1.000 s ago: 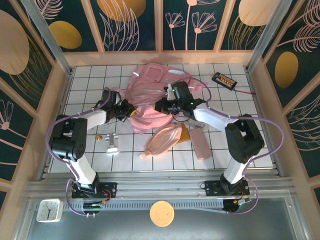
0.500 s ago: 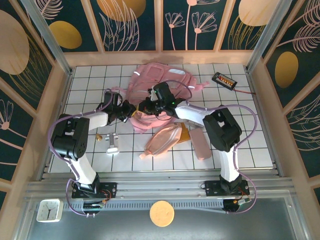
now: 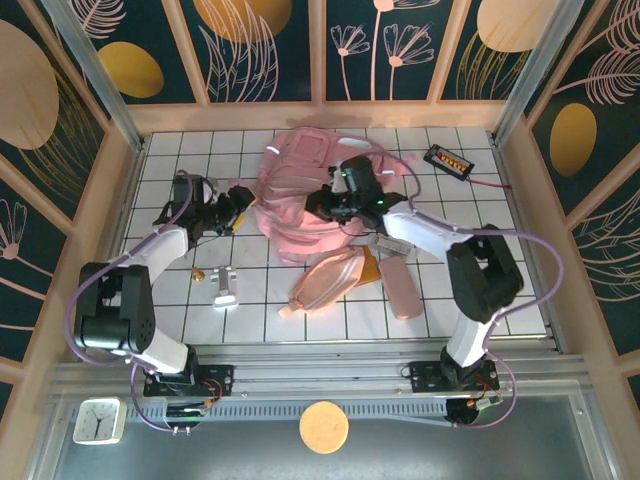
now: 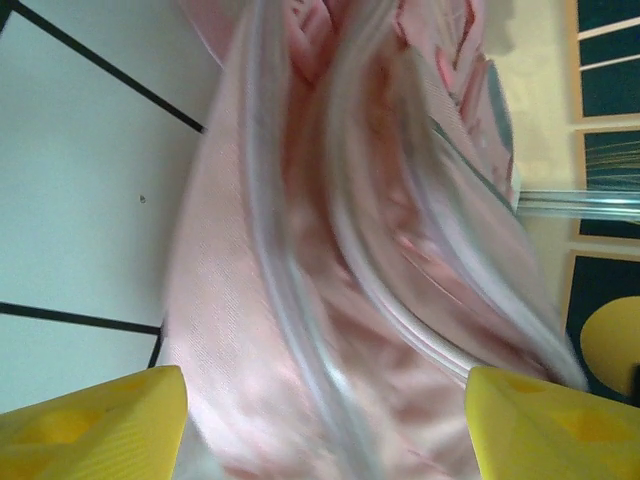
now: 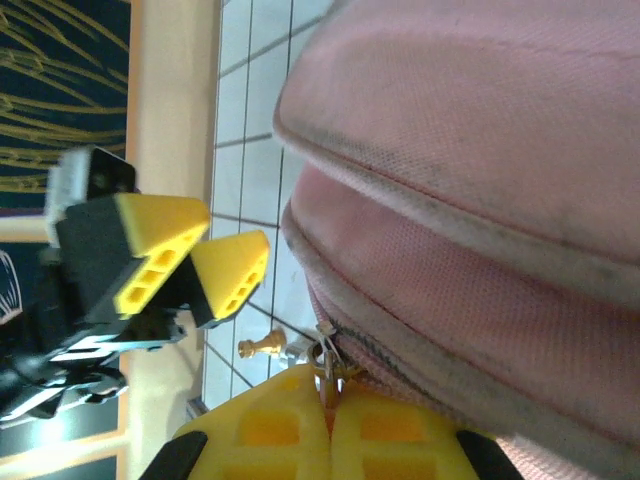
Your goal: Pack the student bag
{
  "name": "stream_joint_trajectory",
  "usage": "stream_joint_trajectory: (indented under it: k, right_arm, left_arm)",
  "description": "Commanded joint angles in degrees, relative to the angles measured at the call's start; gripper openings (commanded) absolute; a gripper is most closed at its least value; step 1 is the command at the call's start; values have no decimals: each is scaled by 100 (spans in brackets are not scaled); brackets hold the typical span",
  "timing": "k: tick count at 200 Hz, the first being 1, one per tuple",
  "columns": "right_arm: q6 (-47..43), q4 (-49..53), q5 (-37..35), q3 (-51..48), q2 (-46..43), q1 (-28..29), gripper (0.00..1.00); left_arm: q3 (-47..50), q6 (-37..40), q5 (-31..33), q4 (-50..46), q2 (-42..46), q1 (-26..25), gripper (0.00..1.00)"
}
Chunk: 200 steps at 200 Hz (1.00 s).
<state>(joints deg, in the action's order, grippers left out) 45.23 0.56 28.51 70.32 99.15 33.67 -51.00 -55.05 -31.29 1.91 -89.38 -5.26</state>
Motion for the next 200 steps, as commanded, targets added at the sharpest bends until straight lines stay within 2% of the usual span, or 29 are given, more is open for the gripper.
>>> stream_joint_trajectory:
  k: [1,36,86,102,112,146,200]
  right_arm:
    - [-441,185,-48,-113,-618,-199,0]
    - [-474,298,-30,-479,-1023,-493,0]
    - [-595,409,58,-629,-1155,-614,0]
    - [-601,409,49,-672,-1162,-639,0]
    - [-590,401,45,-702,-1155,-659,0]
    - [-524,291,135,-714,-1072,-656,0]
    - [-450,684,407,-746,-989,-383,0]
  left_arm:
    - [-286,0,-93,205,-479,-10,73]
    - [-640,-571,-477,1284,-1397,-26,65]
    - [-1303,-740,-587,1710,-2322,-547,62]
    - [-1355,-840,-509,1752,-2498,-620,54]
    - [-1351,-841,-467,1752,-2579,-644,45]
    - [-1368,-852,-429,1738,-2809,-685,0]
    - [-1413,-1366,-314,2270,-2714,-971,0]
